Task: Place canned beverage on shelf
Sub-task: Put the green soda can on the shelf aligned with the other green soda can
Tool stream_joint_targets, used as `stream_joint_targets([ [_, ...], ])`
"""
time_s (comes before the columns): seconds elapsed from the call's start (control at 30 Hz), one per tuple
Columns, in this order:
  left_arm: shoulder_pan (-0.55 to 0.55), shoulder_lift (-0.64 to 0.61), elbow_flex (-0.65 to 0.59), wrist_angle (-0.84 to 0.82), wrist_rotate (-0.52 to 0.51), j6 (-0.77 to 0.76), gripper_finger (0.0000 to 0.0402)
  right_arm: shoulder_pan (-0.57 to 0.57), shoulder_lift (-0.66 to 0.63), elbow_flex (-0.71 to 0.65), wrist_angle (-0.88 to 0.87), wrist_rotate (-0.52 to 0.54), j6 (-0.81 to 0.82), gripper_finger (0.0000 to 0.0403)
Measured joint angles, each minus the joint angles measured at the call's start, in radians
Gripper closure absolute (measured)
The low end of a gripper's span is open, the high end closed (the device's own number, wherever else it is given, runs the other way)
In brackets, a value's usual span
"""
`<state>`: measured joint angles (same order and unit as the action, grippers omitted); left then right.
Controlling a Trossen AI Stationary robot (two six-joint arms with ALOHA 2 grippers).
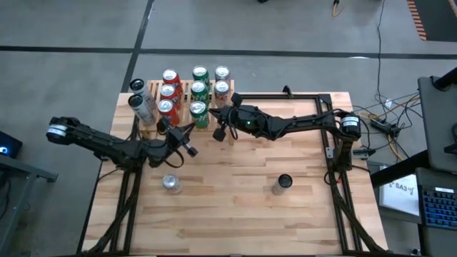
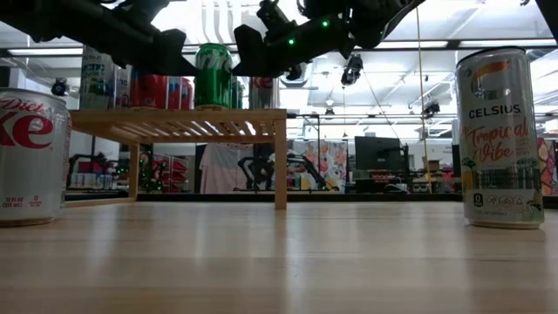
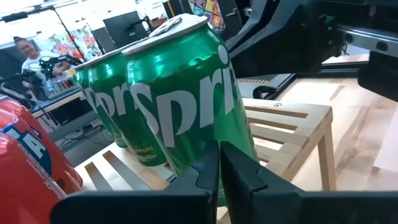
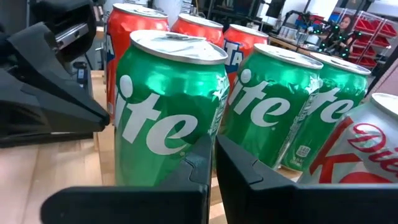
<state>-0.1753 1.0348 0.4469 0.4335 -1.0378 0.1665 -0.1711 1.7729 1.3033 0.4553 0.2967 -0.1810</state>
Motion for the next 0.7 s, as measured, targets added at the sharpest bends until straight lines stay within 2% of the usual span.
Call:
stream_joint_targets([
  [0.7, 0.020, 0.000, 0.000, 0.000, 0.000, -0.022, 0.0401, 0.041, 0.000, 0.000, -0.010, -0.009, -0.012, 0.0390],
])
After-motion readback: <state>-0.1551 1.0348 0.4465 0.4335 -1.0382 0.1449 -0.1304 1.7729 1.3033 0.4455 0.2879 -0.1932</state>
